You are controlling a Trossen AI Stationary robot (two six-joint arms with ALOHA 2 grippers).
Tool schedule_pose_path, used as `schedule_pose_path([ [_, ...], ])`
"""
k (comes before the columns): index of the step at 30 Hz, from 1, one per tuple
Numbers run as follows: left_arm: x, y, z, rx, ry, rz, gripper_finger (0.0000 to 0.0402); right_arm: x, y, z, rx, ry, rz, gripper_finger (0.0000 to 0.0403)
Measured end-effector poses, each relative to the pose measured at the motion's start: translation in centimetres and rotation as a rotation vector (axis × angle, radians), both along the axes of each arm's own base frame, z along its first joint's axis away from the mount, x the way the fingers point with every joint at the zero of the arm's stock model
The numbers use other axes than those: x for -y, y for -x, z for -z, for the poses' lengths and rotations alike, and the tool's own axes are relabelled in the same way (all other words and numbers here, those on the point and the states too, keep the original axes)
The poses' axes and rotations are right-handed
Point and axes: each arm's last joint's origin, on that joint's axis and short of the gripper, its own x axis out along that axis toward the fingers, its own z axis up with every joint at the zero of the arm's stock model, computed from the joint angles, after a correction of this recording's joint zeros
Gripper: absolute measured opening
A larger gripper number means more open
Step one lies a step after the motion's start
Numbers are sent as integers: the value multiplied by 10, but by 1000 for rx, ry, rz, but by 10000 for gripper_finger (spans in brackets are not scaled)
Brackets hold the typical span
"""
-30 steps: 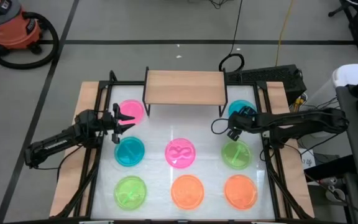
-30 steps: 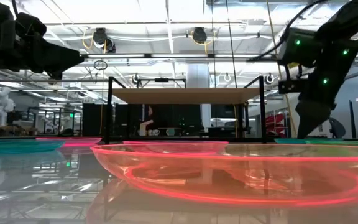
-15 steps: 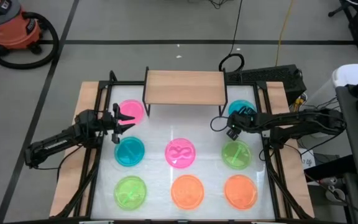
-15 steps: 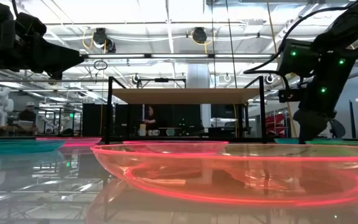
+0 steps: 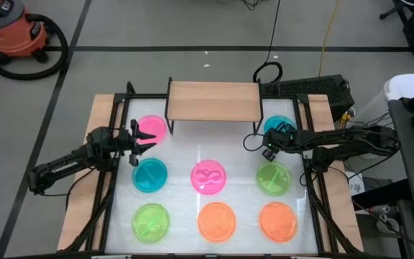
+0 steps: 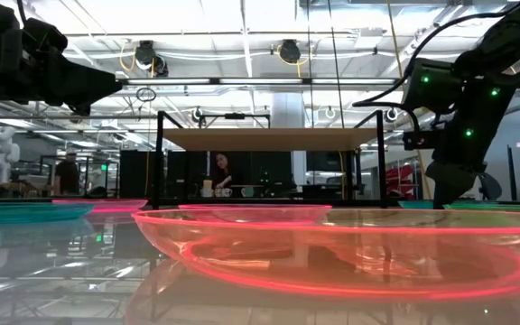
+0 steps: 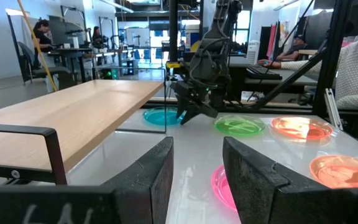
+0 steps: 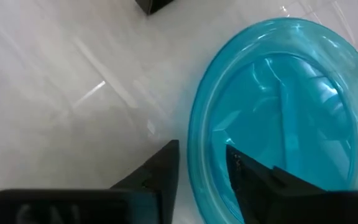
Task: Place and stack plates onto a shelf
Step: Put the right blue plate on the shelf
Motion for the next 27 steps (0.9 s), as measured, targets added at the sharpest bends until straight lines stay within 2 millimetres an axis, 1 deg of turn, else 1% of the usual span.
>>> schedule_pose_path([
  [8,0,0,0,0,0,0,145,0,0,0,-7,0,-27,31],
  [12,0,0,0,-1,0,0,145,-1,-1,-5,9,5,-36,5],
  [15,0,0,0,0,0,0,145,-3,-3,-11,27,8,-49,3],
  [19,0,0,0,0,0,0,145,-4,-9,-24,105,29,-65,1],
  [24,0,0,0,0,0,0,145,-8,-8,-36,180,50,-89,0],
  [27,0,0,0,0,0,0,145,-9,-4,-42,210,55,-84,0],
])
